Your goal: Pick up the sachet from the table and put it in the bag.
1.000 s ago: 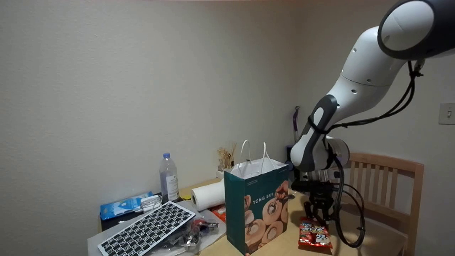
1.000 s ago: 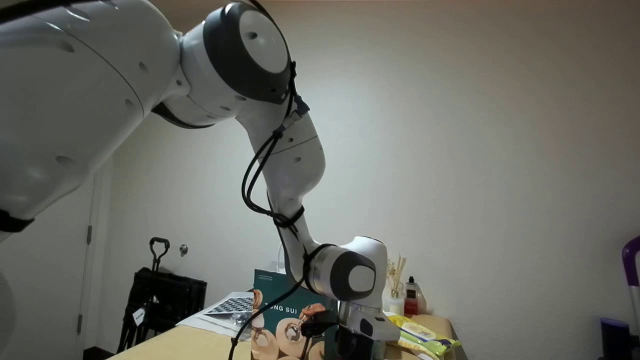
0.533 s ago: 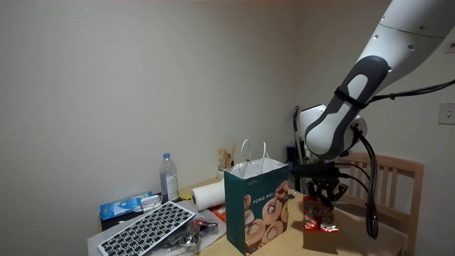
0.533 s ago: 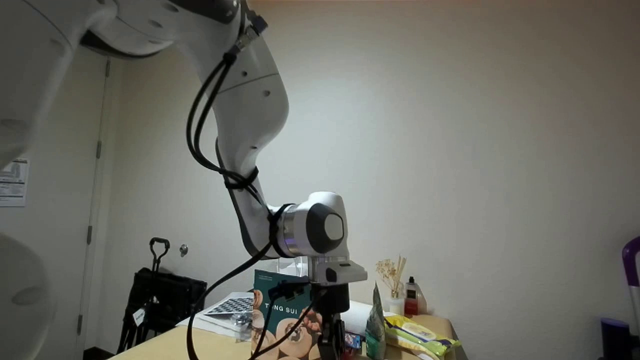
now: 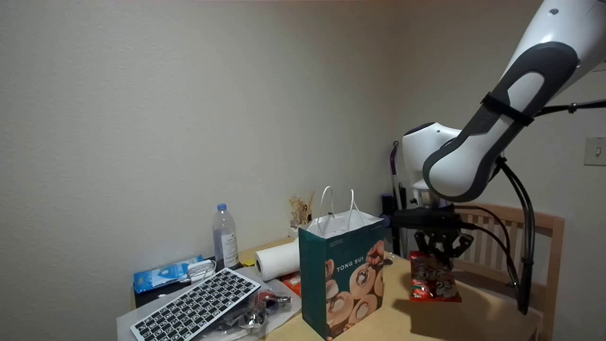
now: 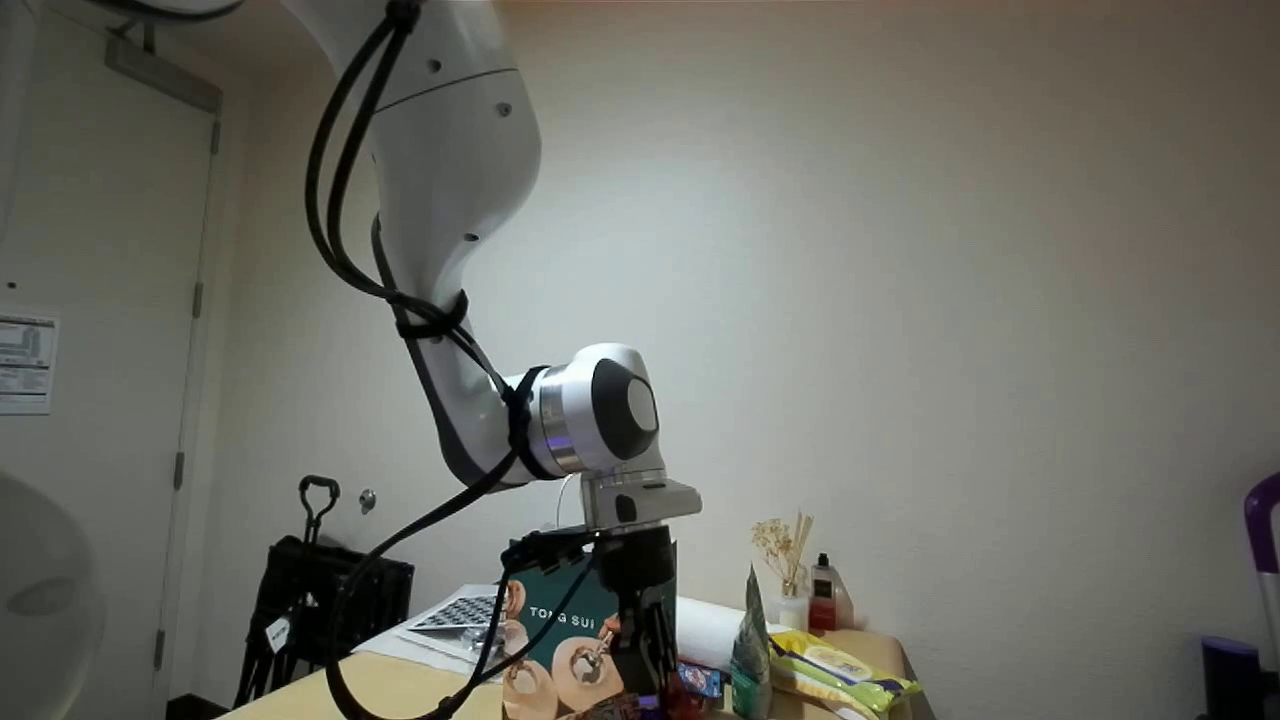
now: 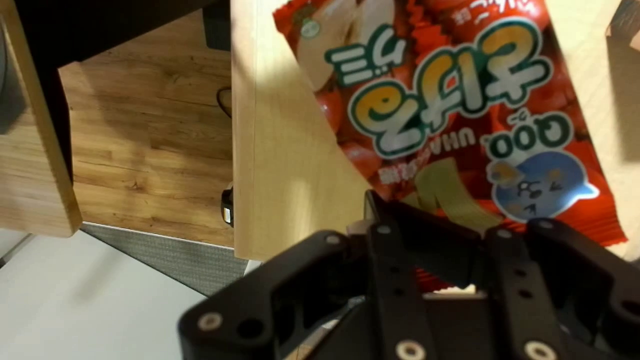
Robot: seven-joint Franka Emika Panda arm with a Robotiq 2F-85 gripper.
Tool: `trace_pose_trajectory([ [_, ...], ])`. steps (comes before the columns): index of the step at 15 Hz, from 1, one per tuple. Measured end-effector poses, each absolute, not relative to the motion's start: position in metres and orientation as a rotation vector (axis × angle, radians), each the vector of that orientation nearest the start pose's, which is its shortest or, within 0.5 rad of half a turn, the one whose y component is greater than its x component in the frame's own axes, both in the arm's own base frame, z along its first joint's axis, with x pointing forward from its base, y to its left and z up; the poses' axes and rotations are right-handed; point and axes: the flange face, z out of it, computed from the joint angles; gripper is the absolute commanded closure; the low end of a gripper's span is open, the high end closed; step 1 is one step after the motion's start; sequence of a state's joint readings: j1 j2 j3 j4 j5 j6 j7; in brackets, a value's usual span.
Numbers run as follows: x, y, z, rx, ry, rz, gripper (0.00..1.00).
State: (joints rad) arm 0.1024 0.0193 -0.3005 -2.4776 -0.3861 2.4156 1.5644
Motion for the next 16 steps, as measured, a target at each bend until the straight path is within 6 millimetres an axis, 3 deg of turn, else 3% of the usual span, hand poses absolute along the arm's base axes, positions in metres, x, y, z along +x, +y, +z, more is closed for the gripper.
trace_pose_trajectory([
  [2,0.458,-0.090,0.280,-2.521,2.238,-0.181,0.99],
  [4,0.465,-0.077,0.300,-2.536,2.161,-0.266,0.99],
  [9,0.467,-0.039,0.392,-2.499,1.970,-0.540,0.99],
  [12,0.462,-0.024,0.436,-2.460,1.905,-0.664,0.97],
  [14,0.459,-0.020,0.452,-2.439,1.890,-0.717,0.97],
  [16,0.459,-0.020,0.455,-2.435,1.890,-0.727,0.97],
])
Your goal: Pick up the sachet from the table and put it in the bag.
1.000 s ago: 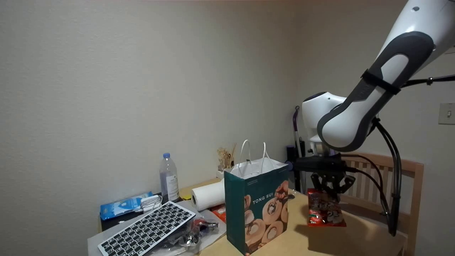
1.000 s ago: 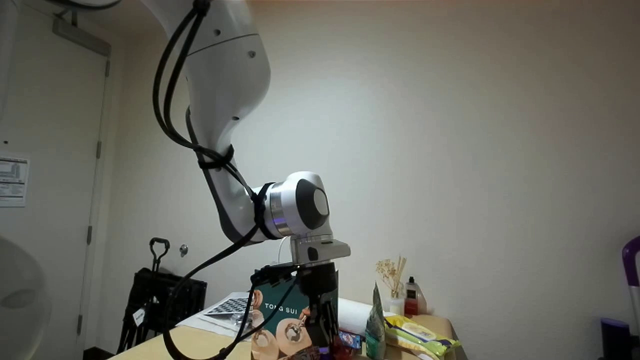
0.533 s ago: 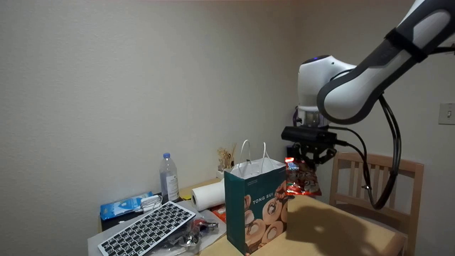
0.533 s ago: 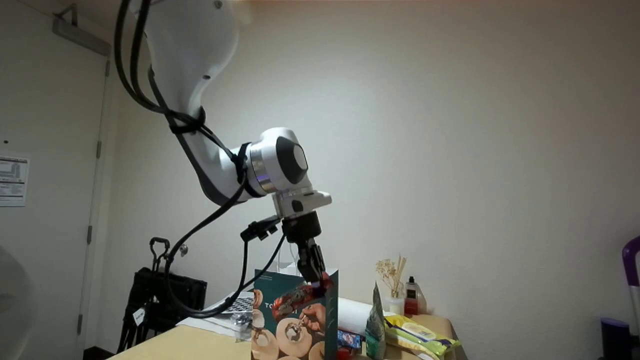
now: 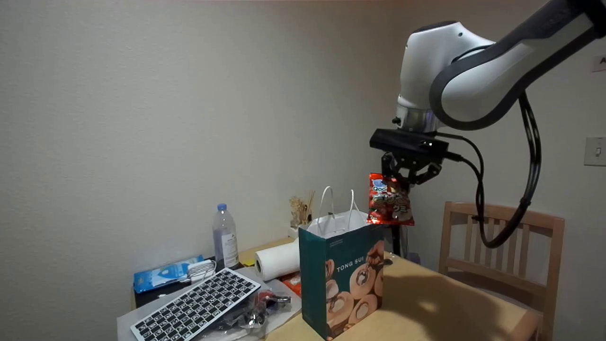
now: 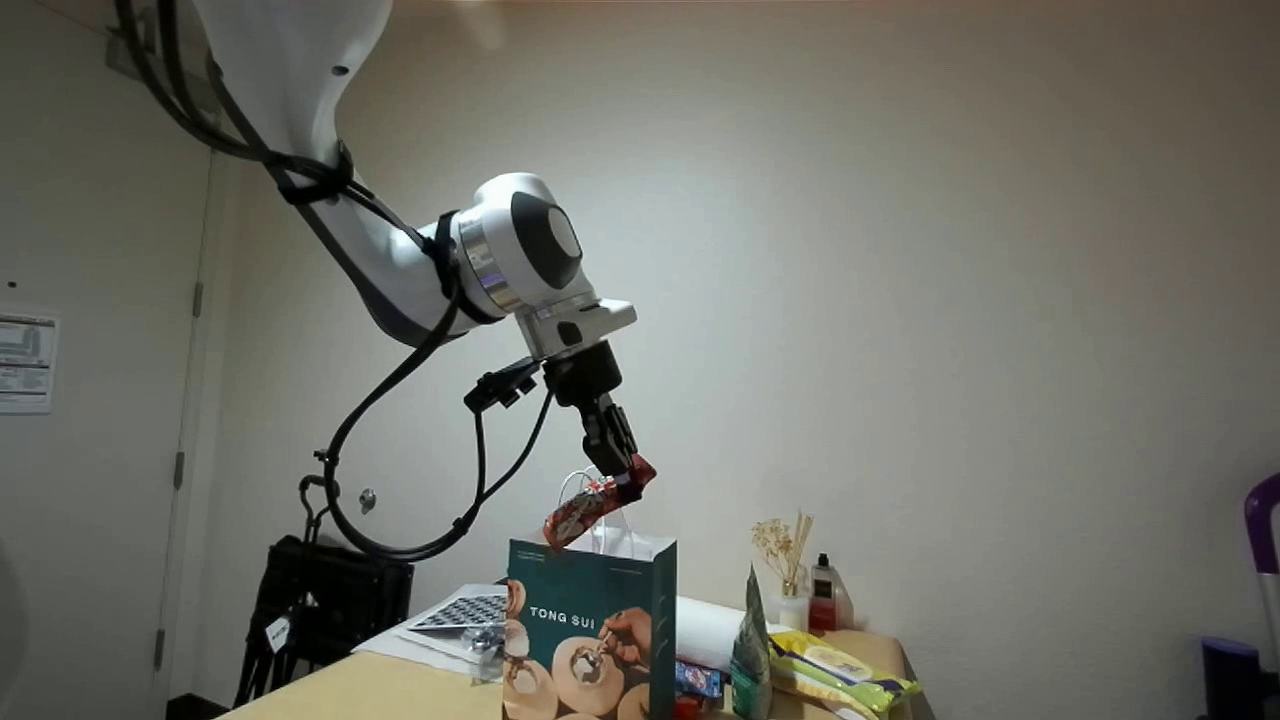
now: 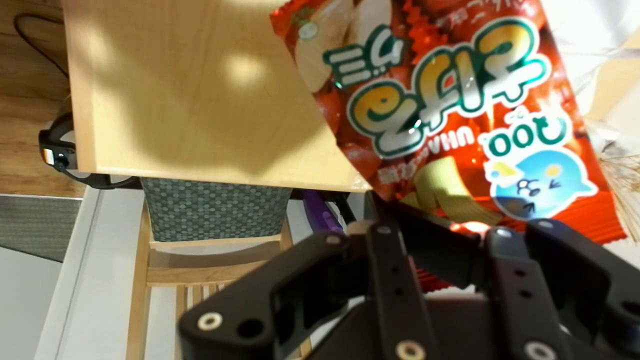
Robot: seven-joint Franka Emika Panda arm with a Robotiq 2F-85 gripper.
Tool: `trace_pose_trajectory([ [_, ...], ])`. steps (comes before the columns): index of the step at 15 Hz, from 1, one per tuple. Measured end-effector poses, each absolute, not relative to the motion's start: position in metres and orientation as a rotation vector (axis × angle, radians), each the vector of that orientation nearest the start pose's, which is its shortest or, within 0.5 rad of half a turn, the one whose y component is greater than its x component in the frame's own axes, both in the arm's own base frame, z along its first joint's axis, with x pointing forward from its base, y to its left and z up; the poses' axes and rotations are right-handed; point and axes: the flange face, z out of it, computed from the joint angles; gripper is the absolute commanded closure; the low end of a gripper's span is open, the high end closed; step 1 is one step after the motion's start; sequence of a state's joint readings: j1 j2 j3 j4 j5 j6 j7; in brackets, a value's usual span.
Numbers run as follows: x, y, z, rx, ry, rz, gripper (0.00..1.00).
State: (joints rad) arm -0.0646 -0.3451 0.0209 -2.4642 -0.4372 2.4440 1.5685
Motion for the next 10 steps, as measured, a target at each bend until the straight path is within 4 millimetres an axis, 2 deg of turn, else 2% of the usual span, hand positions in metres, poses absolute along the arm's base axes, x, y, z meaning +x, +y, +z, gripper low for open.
trace_pose_trajectory([
  [5,0.461,-0.016,0.459,-2.439,1.878,-0.746,0.99],
  [7,0.471,-0.005,0.481,-2.465,1.810,-0.848,0.99],
  [10,0.488,0.017,0.537,-2.464,1.685,-1.124,0.99],
])
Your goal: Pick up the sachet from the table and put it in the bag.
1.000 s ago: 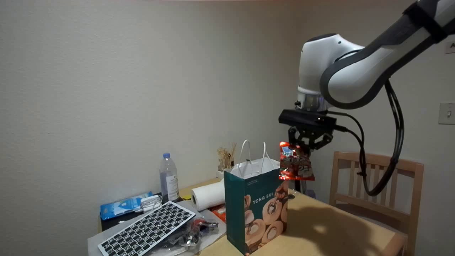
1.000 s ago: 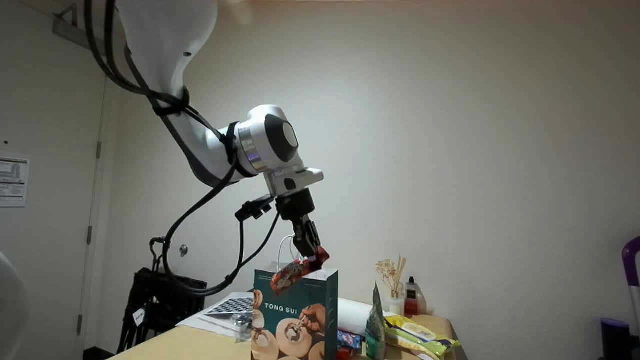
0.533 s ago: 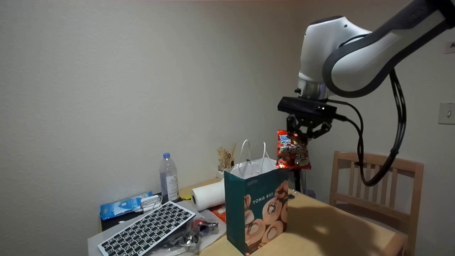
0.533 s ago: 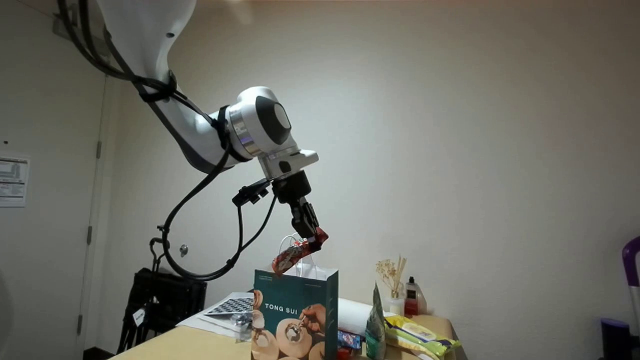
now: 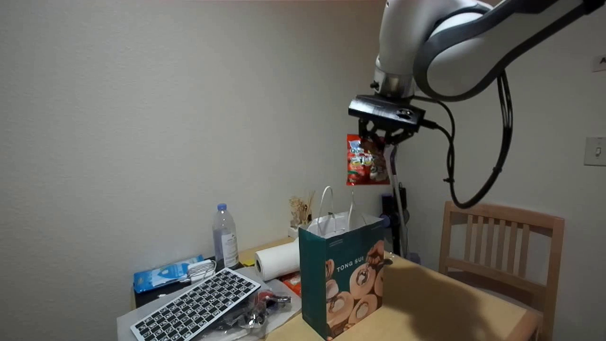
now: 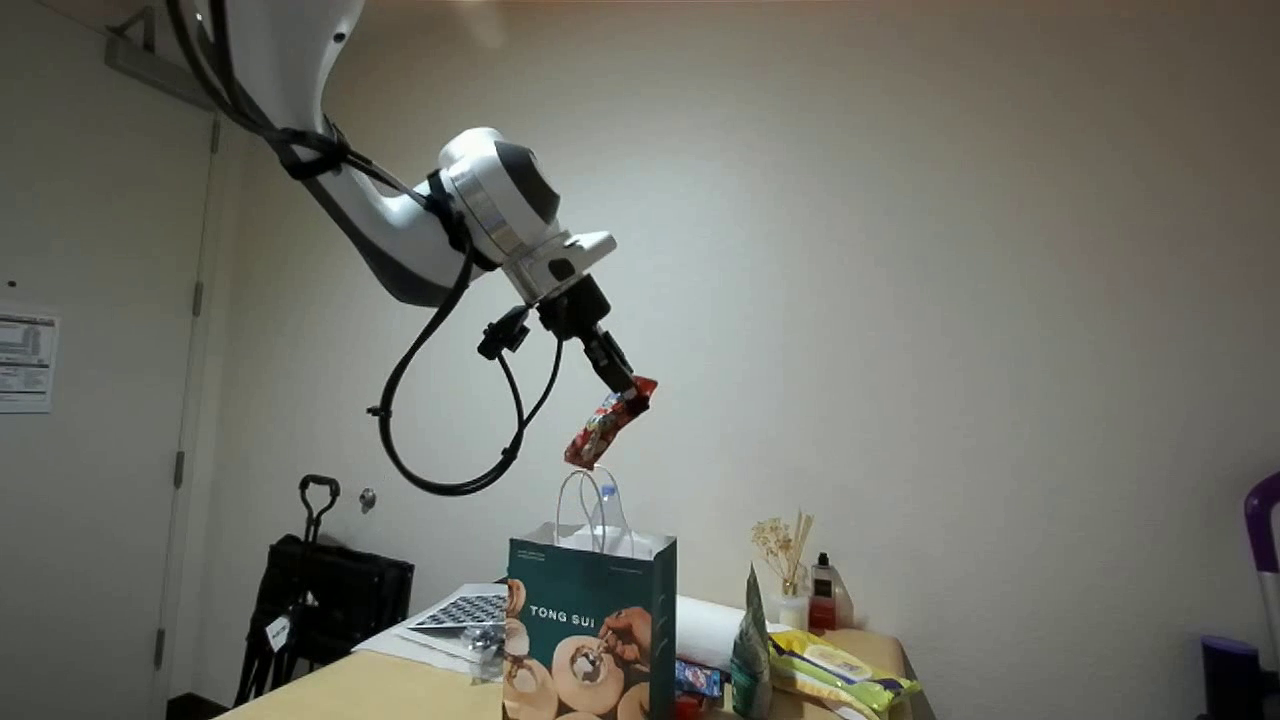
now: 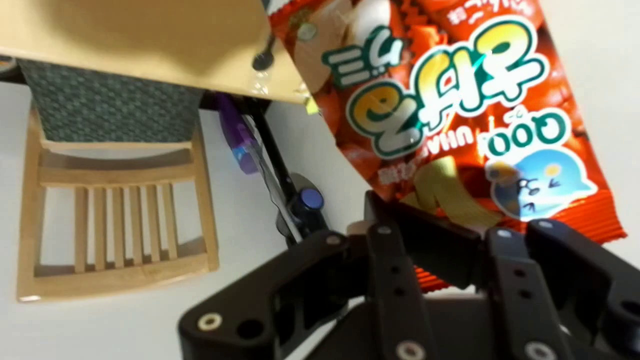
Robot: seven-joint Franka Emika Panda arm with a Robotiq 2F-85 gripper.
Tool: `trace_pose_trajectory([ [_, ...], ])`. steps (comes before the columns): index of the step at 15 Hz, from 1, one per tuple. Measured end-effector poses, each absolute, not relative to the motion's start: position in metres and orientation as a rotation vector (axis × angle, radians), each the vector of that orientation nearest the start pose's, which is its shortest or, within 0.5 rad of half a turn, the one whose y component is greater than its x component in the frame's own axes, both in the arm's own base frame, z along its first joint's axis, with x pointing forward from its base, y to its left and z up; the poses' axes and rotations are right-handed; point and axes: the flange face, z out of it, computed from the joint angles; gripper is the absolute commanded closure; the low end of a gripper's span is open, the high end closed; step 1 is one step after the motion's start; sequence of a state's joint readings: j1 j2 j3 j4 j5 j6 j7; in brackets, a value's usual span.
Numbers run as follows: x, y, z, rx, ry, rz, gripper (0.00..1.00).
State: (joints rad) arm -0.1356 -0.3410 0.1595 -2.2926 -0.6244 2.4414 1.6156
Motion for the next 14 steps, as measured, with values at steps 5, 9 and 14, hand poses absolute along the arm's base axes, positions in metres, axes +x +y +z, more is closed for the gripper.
trace_pose_trajectory([
  [5,0.510,0.044,0.592,-2.360,1.541,-1.465,0.99],
  [9,0.545,0.047,0.548,-2.402,1.473,-1.410,0.99],
  [14,0.579,0.041,0.479,-2.454,1.456,-1.236,0.99],
])
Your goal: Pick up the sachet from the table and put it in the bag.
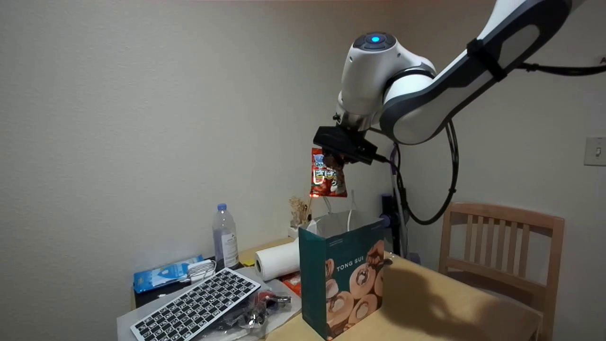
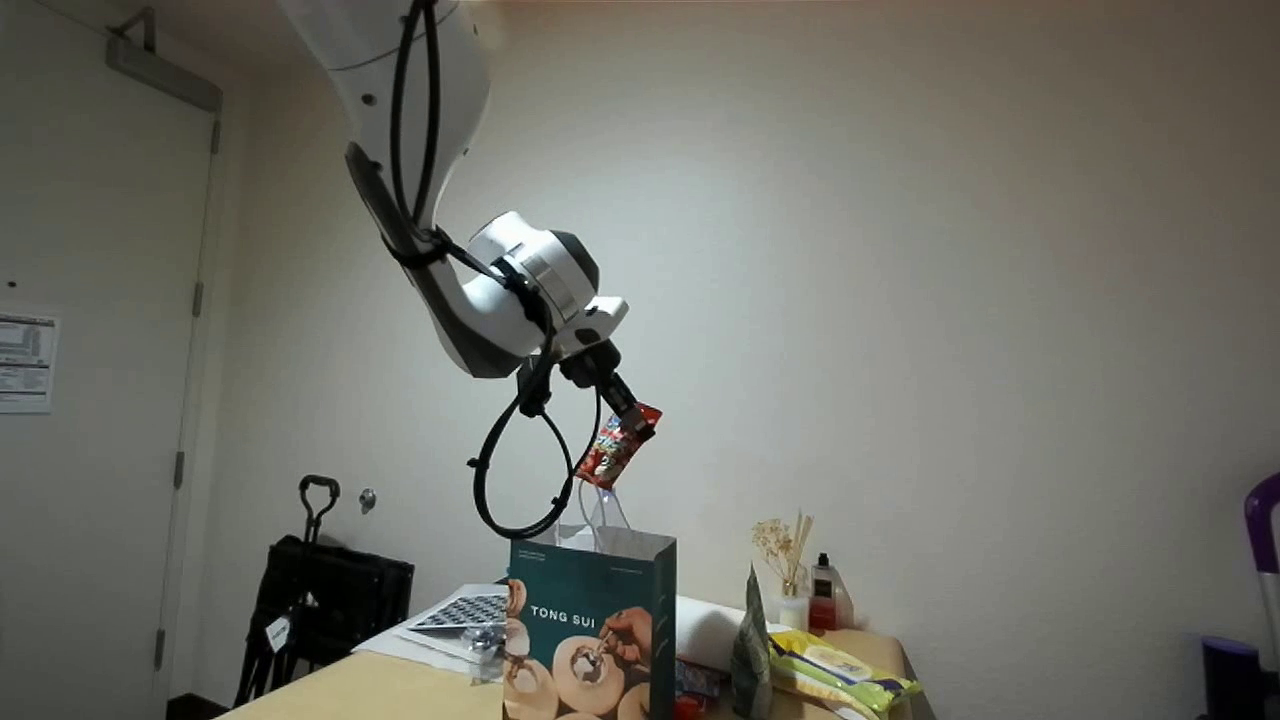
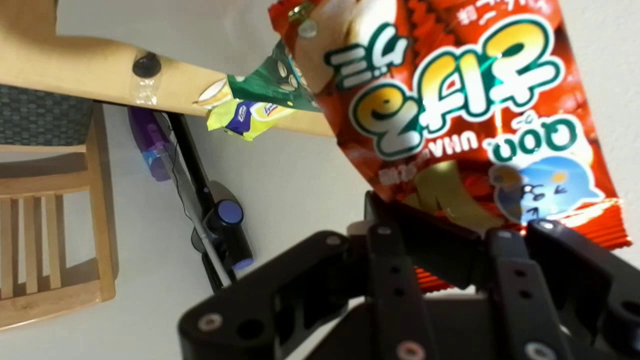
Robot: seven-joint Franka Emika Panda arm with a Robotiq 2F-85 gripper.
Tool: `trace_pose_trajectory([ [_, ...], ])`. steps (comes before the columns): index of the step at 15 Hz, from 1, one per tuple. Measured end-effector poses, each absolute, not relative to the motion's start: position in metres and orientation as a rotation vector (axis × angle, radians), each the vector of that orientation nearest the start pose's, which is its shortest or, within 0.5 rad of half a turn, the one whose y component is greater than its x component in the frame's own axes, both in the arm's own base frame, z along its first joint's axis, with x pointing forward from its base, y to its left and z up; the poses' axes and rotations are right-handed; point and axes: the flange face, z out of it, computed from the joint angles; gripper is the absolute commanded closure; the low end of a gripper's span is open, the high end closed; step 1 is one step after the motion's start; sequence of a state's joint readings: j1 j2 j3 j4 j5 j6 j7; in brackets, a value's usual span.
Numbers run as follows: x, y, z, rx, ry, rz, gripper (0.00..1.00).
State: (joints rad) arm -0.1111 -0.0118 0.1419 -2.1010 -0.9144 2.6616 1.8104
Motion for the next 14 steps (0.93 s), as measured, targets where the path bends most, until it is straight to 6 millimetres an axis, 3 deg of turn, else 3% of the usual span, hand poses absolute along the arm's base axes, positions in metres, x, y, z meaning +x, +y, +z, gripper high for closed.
trace_pose_trajectory([
  [3,0.587,0.035,0.468,-2.447,1.466,-1.205,0.99],
  [7,0.586,0.021,0.481,-2.418,1.496,-1.236,0.99],
  [11,0.572,0.007,0.496,-2.405,1.570,-1.235,0.99],
  [14,0.555,0.006,0.494,-2.434,1.577,-1.136,0.99],
])
